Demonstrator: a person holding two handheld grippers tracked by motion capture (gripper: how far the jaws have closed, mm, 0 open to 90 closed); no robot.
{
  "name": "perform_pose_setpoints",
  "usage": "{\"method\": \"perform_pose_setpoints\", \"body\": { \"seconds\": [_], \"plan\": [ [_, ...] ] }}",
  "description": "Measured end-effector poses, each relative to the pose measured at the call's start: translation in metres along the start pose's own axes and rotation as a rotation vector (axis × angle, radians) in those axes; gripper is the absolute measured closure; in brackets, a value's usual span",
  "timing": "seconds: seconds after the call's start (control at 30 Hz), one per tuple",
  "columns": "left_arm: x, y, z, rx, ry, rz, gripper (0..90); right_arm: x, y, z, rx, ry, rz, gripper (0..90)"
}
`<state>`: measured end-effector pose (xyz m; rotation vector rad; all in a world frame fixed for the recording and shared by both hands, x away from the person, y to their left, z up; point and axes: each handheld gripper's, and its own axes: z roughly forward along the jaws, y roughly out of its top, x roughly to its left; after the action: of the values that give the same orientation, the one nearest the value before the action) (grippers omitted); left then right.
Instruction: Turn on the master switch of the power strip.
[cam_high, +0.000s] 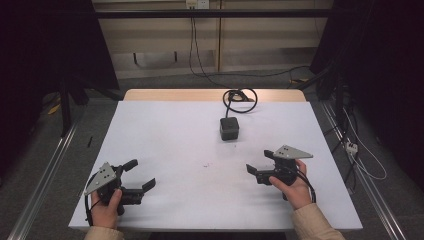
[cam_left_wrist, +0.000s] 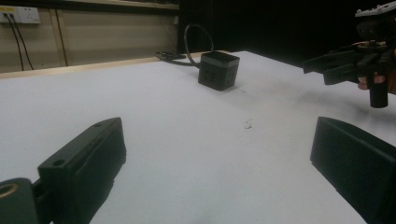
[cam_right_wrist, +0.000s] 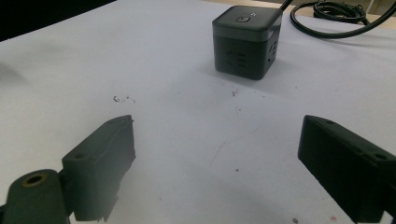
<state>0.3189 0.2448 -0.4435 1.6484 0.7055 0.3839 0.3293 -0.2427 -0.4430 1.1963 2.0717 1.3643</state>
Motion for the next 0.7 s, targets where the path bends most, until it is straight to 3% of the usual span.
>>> {"method": "perform_pose_setpoints", "body": {
  "seconds": [0.7],
  "plan": [
    [-0.001, 0.001, 0.0, 0.001, 0.004, 0.003, 3.0, 0.0, -0.008, -0.015, -0.006, 0.007, -0.006, 10.9]
  ]
}}
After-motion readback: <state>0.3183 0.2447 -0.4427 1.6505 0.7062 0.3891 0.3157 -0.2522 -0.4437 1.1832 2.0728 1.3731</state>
